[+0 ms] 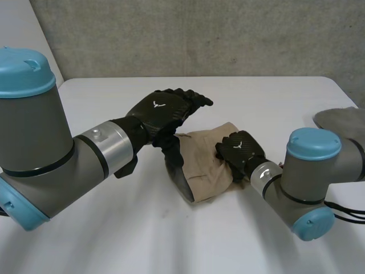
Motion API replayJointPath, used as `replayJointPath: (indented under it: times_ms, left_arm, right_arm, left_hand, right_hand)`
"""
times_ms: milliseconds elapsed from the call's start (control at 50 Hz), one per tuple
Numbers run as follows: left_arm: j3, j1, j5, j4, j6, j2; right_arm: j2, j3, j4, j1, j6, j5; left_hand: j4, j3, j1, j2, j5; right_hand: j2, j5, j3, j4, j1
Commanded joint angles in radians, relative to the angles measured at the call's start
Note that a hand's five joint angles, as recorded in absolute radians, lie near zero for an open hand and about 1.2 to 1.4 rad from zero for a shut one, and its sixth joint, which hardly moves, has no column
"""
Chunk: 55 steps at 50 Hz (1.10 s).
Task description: Fold the laundry.
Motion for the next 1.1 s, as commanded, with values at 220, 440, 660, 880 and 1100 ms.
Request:
replayJointPath:
  times_ms: [220,440,660,880,1100]
  left_arm:
    - [-0.025,0.011,0.0,0.004,0.0,0.021]
    - [-0.026,0.005,0.0,0.006,-0.003,0.021]
    - [-0.026,0.008,0.002,0.006,-0.026,0.022]
    - [-0.031,0.01,0.002,0.007,-0.026,0.021]
    - [-0.034,0.01,0.002,0.009,-0.026,0.021]
  right_arm:
    - [-0.058,-0.003,0.05,-0.251,-0.169,-0.03]
    - [-0.059,0.049,0.098,-0.254,-0.16,-0.101]
    - [-0.052,0.041,0.093,-0.257,-0.161,-0.098]
    - [-0.029,0.027,0.064,-0.262,-0.163,-0.093]
    - [-0.033,0.027,0.059,-0.292,-0.184,-0.108]
  left_hand:
    - [-0.021,-0.025,0.016,-0.015,-0.048]
    - [-0.021,-0.025,0.016,-0.015,-0.048]
    - [-0.021,-0.025,0.016,-0.015,-0.048]
    - [-0.021,-0.025,0.016,-0.015,-0.048]
    - [-0.021,-0.025,0.016,-0.015,-0.048]
  right_hand:
    - [0.252,0.697,0.287,0.209,0.703]
    - [-0.46,-0.015,-0.425,-0.503,-0.009]
    - [-0.54,-0.095,-0.505,-0.583,-0.089]
    - [0.252,0.697,0.287,0.209,0.703]
    - [0.252,0.697,0.287,0.209,0.703]
